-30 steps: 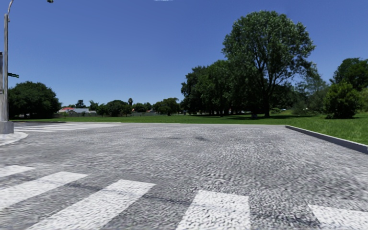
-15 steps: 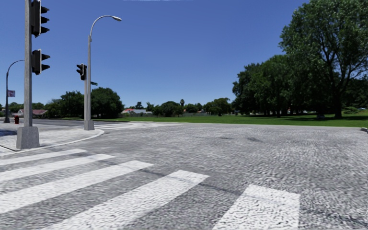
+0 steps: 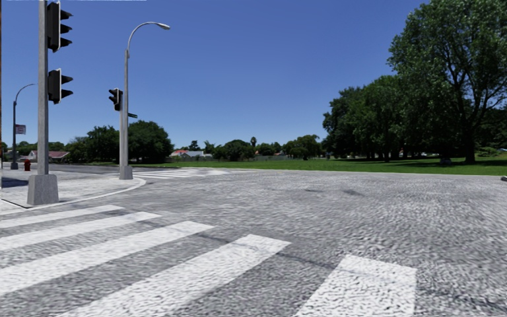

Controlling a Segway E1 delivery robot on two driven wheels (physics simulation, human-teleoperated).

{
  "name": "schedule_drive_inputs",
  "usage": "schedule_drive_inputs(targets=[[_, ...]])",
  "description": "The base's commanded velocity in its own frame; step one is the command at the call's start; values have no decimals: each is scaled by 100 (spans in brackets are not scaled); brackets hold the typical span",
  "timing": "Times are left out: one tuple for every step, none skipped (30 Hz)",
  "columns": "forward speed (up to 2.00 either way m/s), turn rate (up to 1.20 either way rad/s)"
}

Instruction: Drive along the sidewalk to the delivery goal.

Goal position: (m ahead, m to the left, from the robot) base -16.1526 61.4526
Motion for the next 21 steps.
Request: schedule_drive_inputs(targets=[[125, 46], [125, 46], [130, 46], [131, 47], [132, 47], [132, 47], [133, 47], [136, 50], [136, 50], [139, 52], [140, 56], [140, 57], [140, 57], [140, 58], [140, 58], [140, 58], [140, 58], [140, 58], [140, 58], [140, 58], [140, 58]])
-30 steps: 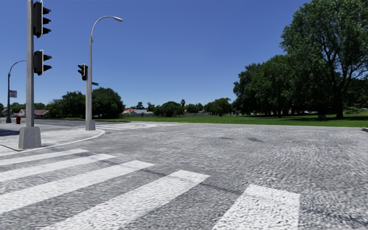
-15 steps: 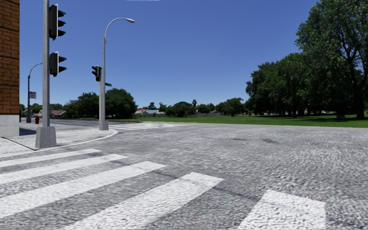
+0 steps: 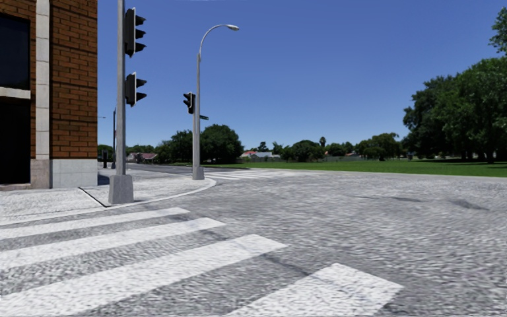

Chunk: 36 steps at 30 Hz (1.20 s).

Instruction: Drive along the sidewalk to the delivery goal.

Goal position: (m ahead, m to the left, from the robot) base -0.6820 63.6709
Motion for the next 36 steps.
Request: schedule_drive_inputs(targets=[[140, 58], [140, 58], [140, 58], [140, 58], [140, 58], [140, 58], [140, 58], [140, 58], [140, 58], [140, 58], [140, 58], [140, 58], [140, 58], [137, 58], [135, 58], [135, 58], [135, 58], [134, 58], [134, 58], [134, 58], [134, 58], [134, 58], [134, 58], [134, 58], [134, 58], [134, 58], [134, 58], [134, 58], [134, 58], [134, 58], [134, 58], [135, 58], [135, 58], [135, 58], [135, 58], [135, 58]])
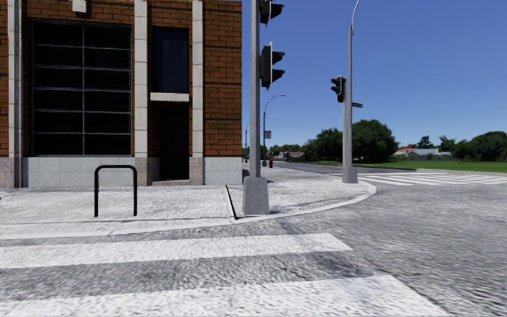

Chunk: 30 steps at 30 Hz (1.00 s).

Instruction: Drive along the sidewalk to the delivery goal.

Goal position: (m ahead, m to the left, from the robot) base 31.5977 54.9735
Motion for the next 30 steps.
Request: schedule_drive_inputs(targets=[[135, 58], [135, 58], [135, 58], [135, 58], [135, 58], [135, 58], [135, 58], [135, 58], [135, 58], [135, 58], [135, 58], [135, 58], [135, 58], [135, 58], [135, 58], [135, 58], [135, 58], [135, 58], [135, 55], [135, 55], [135, 53], [135, 47], [135, 32], [135, 32], [135, 0], [135, 0], [135, 0], [135, 0], [135, 0], [135, 0]])
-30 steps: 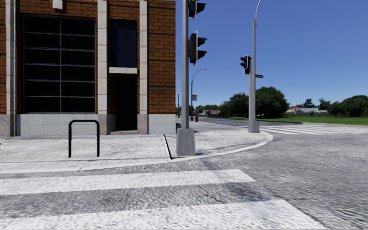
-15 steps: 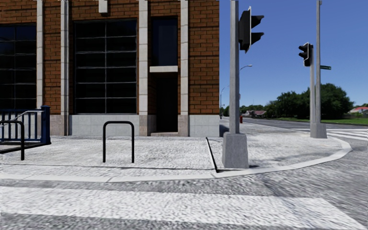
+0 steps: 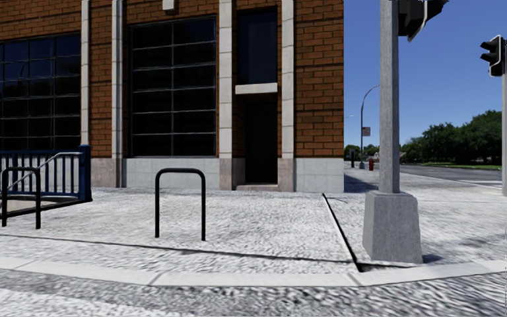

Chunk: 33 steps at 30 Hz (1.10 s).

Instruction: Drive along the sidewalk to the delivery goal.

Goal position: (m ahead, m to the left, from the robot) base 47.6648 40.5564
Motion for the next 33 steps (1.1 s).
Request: schedule_drive_inputs(targets=[[135, 0], [135, 0], [135, -4], [135, -4], [135, -25], [135, -48], [135, -58], [135, -58], [135, -61], [135, -63], [135, -63], [135, -63], [135, -64], [135, -64], [135, -65], [135, -70], [135, -77], [135, -77], [135, -79], [135, -75], [135, -75], [135, -22], [135, 0], [135, 0], [135, 0], [135, 0], [135, 0], [135, 8], [135, 8], [135, 30], [134, 37], [134, 37], [134, 39]])
